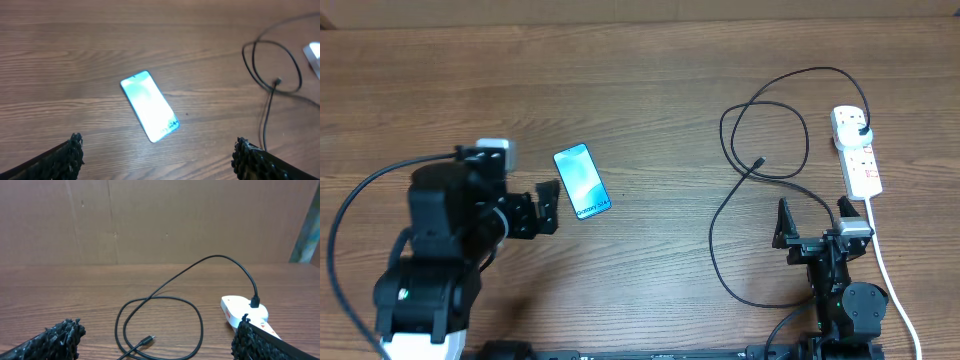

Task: Plug charger to phone and switch on socket
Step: 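Move the left gripper over the Galaxy S24+ phone and lower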

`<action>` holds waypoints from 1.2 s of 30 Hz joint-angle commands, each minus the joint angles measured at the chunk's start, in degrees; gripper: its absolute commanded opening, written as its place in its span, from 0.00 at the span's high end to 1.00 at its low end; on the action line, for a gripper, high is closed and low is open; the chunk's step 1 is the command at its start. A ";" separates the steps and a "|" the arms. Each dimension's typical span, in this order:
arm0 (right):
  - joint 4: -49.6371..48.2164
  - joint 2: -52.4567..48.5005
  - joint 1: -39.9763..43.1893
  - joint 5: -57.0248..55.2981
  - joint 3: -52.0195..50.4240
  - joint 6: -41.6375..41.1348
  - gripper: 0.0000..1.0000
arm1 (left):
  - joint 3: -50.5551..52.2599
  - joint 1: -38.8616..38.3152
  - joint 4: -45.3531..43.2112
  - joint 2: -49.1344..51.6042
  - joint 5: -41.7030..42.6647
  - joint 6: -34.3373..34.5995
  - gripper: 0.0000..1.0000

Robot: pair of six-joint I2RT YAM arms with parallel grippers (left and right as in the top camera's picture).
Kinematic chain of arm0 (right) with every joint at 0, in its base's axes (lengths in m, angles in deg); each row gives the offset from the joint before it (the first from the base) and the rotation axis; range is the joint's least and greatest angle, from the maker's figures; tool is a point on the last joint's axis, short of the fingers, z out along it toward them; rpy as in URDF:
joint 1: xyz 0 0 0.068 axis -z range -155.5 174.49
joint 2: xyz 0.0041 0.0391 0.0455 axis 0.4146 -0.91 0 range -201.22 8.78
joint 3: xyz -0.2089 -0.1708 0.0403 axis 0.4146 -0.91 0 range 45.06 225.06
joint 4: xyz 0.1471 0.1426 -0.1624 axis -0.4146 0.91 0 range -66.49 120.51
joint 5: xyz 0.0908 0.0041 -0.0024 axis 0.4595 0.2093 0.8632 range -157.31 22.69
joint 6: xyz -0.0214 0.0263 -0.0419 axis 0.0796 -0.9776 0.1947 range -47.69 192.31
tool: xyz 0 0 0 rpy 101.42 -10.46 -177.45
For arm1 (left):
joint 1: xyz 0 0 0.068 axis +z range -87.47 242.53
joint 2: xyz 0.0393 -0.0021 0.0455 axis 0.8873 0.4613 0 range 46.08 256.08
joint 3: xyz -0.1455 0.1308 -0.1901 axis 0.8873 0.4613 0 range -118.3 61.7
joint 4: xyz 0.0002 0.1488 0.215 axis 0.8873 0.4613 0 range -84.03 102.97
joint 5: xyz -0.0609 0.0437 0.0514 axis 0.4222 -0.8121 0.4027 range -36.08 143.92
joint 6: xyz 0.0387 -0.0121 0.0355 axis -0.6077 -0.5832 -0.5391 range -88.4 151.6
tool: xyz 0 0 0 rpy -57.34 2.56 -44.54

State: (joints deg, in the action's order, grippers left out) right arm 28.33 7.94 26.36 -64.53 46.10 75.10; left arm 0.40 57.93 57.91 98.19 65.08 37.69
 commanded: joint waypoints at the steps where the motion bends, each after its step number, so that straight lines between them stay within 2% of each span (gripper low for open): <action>1: -0.20 0.50 -0.15 0.31 -0.59 0.09 0.00 | -2.32 -4.11 -0.22 3.06 -2.58 0.92 0.00; 9: -0.20 0.50 -0.15 0.31 -0.59 0.09 0.00 | -2.62 -10.56 -1.07 10.19 -7.10 1.66 0.00; 18: -0.20 0.50 -0.15 0.31 -0.59 0.09 0.00 | -2.62 -10.82 -1.31 14.67 -6.84 1.66 0.01; 29: -0.20 0.50 -0.15 0.31 -0.59 0.09 0.00 | -2.60 -10.82 -0.39 19.80 1.84 1.86 0.00; 33: -0.20 0.50 -0.15 0.31 -0.59 0.09 0.00 | -2.60 -10.80 -0.92 22.21 1.97 2.40 0.00; 36: -0.20 0.50 -0.15 0.31 -0.59 0.09 0.00 | -2.60 -10.80 -1.01 24.39 1.75 5.38 0.00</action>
State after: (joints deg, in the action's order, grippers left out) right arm 28.27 7.94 26.36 -64.55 46.10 75.10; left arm -0.60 47.50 57.17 120.58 65.49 39.79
